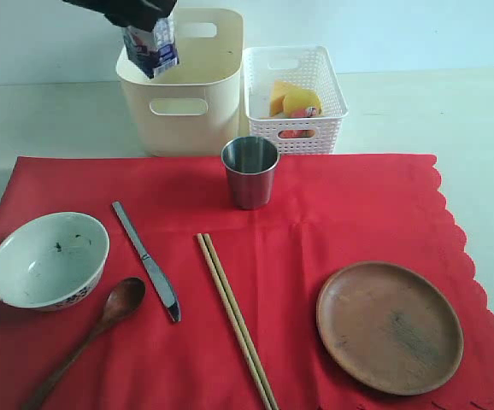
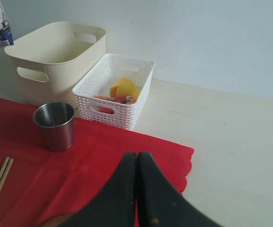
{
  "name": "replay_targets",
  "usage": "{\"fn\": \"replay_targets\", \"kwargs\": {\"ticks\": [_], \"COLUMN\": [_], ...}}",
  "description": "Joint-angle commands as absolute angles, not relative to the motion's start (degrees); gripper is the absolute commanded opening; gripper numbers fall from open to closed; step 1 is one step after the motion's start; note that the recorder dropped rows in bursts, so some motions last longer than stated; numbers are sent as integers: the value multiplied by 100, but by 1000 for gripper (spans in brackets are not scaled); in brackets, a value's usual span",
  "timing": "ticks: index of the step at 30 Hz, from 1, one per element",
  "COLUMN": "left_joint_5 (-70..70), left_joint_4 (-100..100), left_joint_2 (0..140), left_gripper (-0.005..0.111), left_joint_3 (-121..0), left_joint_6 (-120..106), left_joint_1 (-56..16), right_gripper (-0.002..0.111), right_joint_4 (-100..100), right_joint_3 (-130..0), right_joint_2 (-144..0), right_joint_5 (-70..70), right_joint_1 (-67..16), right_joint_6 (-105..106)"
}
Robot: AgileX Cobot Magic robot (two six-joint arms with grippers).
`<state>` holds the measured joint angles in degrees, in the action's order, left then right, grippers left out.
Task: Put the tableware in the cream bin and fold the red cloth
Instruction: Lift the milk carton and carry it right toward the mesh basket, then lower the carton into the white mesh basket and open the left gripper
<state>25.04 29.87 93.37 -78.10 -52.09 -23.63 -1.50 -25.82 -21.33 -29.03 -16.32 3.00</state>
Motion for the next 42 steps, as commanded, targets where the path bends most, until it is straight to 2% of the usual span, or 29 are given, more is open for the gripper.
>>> {"fn": "replay_targets", "kwargs": {"ticks": [1,10,17,24,33,37,42], "left_joint_5": [1541,0,-379,-395,-594,-626,-600], "left_joint_4": [3092,3060,2868,2869,2869,2857,2846], "left_joint_2": [9332,9873,10744,12020,13266,13442,13456], "left_gripper": [0,0,0,0,0,11,36], "left_joint_3": [-7883,-7932,-8716,-9816,-10457,-10521,-10521], "left_joint_6": [-5252,-5252,-5228,-5228,-5228,-5404,-5413], "left_joint_1": [-2683,-3402,-3863,-3992,-3862,-3839,-3839], "right_gripper": [0,0,0,0,0,0,0], "right_joint_4": [-137,-137,-137,-137,-137,-137,-137], "right_joint_3": [-2552,-2552,-2552,-2552,-2552,-2552,-2552], "right_joint_2": [-2111,-2111,-2111,-2084,-2074,-2076,-2076], "right_joint_5": [-2801,-2732,-2720,-2722,-2709,-2684,-2684], "right_joint_1": [-1628,-1628,-1628,-1628,-1628,-1628,-1628], "right_joint_6": [289,289,289,289,289,289,289]}}
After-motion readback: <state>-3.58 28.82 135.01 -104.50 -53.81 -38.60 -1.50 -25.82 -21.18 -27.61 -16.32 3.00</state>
